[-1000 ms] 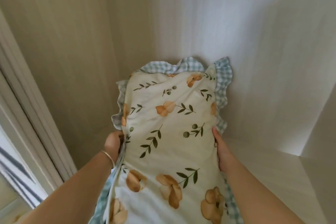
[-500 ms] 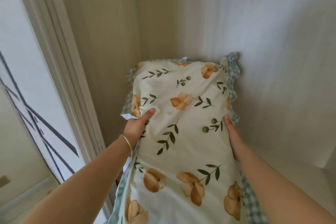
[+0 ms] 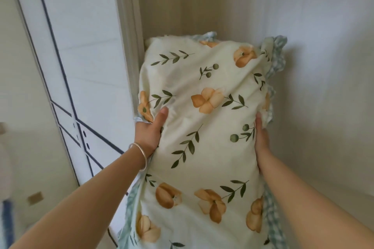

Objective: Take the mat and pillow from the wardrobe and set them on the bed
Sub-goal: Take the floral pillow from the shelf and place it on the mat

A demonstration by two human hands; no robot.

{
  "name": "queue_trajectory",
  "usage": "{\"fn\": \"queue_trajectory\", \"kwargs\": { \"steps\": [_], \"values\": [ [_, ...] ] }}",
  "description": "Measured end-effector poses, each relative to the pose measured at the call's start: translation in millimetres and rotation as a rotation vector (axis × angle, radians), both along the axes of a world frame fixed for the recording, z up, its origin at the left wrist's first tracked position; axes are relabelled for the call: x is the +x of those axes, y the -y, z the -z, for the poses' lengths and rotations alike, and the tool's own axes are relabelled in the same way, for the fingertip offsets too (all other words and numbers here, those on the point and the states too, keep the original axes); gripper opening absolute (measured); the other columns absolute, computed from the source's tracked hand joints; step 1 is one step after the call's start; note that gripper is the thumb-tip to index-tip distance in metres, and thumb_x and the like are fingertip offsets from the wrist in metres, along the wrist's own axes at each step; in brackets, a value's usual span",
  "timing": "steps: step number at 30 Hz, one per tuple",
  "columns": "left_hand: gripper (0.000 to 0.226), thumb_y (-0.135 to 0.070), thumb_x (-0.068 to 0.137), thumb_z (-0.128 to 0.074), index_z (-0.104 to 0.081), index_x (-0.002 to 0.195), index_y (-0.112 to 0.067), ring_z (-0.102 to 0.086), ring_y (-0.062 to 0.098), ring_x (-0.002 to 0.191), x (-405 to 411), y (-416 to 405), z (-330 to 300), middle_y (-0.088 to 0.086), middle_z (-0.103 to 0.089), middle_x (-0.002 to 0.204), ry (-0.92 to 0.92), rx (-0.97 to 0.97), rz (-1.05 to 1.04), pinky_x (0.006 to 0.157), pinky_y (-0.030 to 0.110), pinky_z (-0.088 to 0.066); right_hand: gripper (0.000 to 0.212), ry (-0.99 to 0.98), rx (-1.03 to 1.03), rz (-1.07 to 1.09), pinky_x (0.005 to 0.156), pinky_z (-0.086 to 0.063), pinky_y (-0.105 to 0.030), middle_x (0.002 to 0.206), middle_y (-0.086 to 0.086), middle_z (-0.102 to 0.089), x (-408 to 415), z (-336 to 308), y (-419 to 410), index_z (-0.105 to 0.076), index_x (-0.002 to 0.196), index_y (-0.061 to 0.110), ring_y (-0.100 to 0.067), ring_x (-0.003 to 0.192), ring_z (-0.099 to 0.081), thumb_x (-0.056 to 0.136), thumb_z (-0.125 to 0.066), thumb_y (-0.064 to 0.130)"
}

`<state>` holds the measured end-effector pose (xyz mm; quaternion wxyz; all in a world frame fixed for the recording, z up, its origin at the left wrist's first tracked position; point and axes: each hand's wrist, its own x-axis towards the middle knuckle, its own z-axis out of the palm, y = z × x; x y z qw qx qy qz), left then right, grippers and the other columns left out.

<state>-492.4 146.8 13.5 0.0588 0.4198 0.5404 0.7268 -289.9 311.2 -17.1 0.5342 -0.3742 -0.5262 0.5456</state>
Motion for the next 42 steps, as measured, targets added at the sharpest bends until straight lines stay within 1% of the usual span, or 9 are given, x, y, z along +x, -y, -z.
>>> {"fn": "queue_trajectory", "kwargs": {
  "steps": [7,10,13,16,19,21,25,36,42],
  "values": [
    [0.052,-0.053,0.066,-0.06,-0.042,0.115,-0.054,-0.058,0.009,0.113,-21.1,77.2,-10.4,-0.006,-0.061,0.121,-0.177,0.079,-0.146,0.099,0.024,-0.043,0.062,-0.052,0.103,0.116,0.066,-0.041,-0.03,0.083,-0.012,-0.056,-36.9,-5.2,55.7,-0.055,0.113,-0.009,-0.023,0.086,-0.051,0.099,-0.026,0.044],
    [0.038,-0.051,0.066,-0.057,-0.047,0.103,-0.054,-0.061,0.012,0.106,-32.0,109.1,-9.3,-0.005,-0.063,0.108,-0.24,0.084,-0.228,0.097,0.028,-0.045,0.058,-0.082,0.134,0.125,0.076,-0.043,-0.031,0.085,-0.005,-0.055,-58.0,2.2,79.9,-0.055,0.108,0.005,-0.023,0.089,-0.054,0.094,-0.028,0.055],
    [0.035,-0.051,0.068,-0.054,-0.049,0.103,-0.058,-0.06,-0.01,0.095,-49.5,141.8,-0.7,-0.012,-0.062,0.1,-0.281,0.1,-0.31,0.09,0.014,-0.046,0.044,-0.067,0.143,0.088,0.079,-0.037,-0.031,0.075,0.006,-0.049,-80.1,6.9,107.4,-0.052,0.087,0.016,-0.01,0.072,-0.049,0.094,-0.029,0.053],
    [0.032,-0.054,0.069,-0.053,-0.061,0.095,-0.037,-0.064,0.029,0.098,-76.7,176.4,17.5,0.013,-0.067,0.096,-0.208,0.076,-0.401,0.089,0.038,-0.05,0.053,-0.021,0.249,0.023,0.08,-0.041,-0.034,0.089,-0.013,-0.061,-102.2,2.6,140.8,-0.057,0.11,-0.003,-0.022,0.083,-0.055,0.1,-0.026,0.039],
    [0.027,-0.054,0.071,-0.049,-0.055,0.097,-0.057,-0.06,0.017,0.085,-98.7,216.0,34.6,0.002,-0.062,0.091,-0.196,0.049,-0.5,0.084,0.031,-0.047,0.06,-0.034,0.344,-0.041,0.085,-0.045,-0.047,0.108,-0.036,-0.06,-131.7,-2.2,171.3,-0.051,0.111,-0.017,-0.041,0.097,-0.059,0.1,-0.027,0.037],
    [0.031,-0.055,0.07,-0.048,-0.047,0.101,-0.06,-0.059,0.005,0.09,-111.4,241.0,44.5,-0.008,-0.06,0.097,-0.162,0.044,-0.566,0.087,0.024,-0.043,0.063,-0.011,0.385,-0.096,0.076,-0.046,-0.042,0.096,-0.033,-0.064,-157.2,-2.8,188.6,-0.059,0.097,-0.009,-0.031,0.084,-0.06,0.094,-0.029,0.047],
    [0.051,-0.054,0.072,-0.046,-0.042,0.12,-0.034,-0.054,0.016,0.104,-138.1,292.7,63.8,-0.001,-0.056,0.112,-0.145,-0.017,-0.715,0.089,0.02,-0.04,0.05,0.085,0.381,-0.214,0.065,-0.037,-0.028,0.063,-0.005,-0.054,-205.3,7.2,220.9,-0.05,0.062,0.016,-0.025,0.069,-0.055,0.095,-0.028,0.045],
    [0.082,-0.078,0.07,-0.042,-0.055,0.123,-0.016,-0.061,0.028,0.103,-216.6,383.7,120.7,0.008,-0.066,0.111,0.093,-0.381,-0.911,0.096,0.046,-0.048,0.057,0.306,0.416,-0.567,0.082,-0.044,-0.033,0.101,-0.016,-0.064,-332.9,43.7,269.3,-0.061,0.099,0.007,-0.028,0.094,-0.058,0.099,-0.021,0.047],
    [0.058,-0.05,0.086,-0.056,-0.052,0.129,-0.011,-0.057,0.026,0.11,-268.6,391.2,152.6,0.008,-0.062,0.119,0.354,-0.351,-0.939,0.099,0.035,-0.044,0.071,0.514,0.399,-0.709,0.076,-0.042,-0.034,0.108,-0.024,-0.063,-427.4,77.1,272.1,-0.06,0.104,-0.006,-0.032,0.09,-0.056,0.098,-0.017,0.051]
  ]
}}
